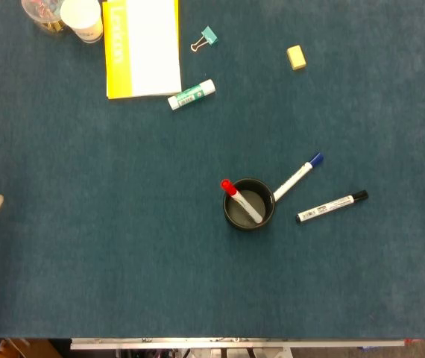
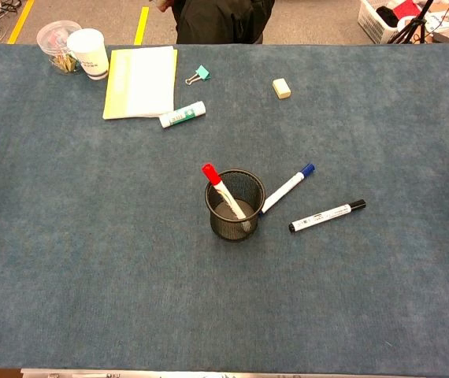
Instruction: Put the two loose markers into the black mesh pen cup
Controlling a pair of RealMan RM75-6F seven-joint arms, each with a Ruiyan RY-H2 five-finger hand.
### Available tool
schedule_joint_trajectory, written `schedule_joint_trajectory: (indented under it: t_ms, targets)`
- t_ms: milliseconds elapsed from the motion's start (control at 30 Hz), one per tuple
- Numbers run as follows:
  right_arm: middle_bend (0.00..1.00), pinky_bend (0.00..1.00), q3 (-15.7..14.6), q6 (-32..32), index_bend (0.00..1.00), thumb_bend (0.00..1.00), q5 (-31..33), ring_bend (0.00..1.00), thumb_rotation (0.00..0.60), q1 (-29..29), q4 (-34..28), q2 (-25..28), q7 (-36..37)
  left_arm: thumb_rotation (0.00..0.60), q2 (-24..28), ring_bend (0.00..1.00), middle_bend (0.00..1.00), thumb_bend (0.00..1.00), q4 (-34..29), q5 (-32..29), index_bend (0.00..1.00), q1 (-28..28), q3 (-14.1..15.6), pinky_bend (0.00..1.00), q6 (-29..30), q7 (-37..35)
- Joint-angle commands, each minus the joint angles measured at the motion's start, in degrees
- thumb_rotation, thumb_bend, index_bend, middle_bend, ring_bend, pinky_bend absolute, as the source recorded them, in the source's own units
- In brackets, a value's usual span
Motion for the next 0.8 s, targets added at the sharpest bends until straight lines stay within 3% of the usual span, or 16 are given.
schedule_joint_trajectory:
  t_ms: [33, 267, 567, 800]
  targets:
    - [0.32, 0.0, -0.14, -0.34, 0.3, 0.25, -0.12, 0.11, 0.6, 0.15, -0.18, 0.13, -0.03, 0.6, 0.1, 0.18, 0.18, 0.15, 0.71, 0.0, 0.18, 0.08, 0.29, 0.15, -0.25, -1.75]
    - [0.32, 0.0, -1.38, -2.19, 0.3, 0.25, -2.16, 0.11, 0.6, 0.97, -1.63, 1.27, 1.01, 0.6, -0.06, 0.18, 0.18, 0.15, 0.82, 0.63, 0.18, 0.36, 0.4, 0.15, 0.55, -1.47]
    - [0.32, 0.0, -5.18, -9.19, 0.3, 0.25, -4.47, 0.11, 0.6, 3.22, -2.04, 1.38, 1.35, 0.6, 0.37, 0.18, 0.18, 0.15, 0.01, 1.06, 0.18, 0.69, 0.55, 0.15, 1.18, -0.8]
    - [0.32, 0.0, -6.41, -12.47, 0.41, 0.25, -6.45, 0.11, 0.6, 5.1, 1.87, -2.89, -3.95, 0.6, 0.84, 0.18, 0.18, 0.15, -0.34, 1.11, 0.18, 1.39, 0.78, 0.15, 1.99, -0.99]
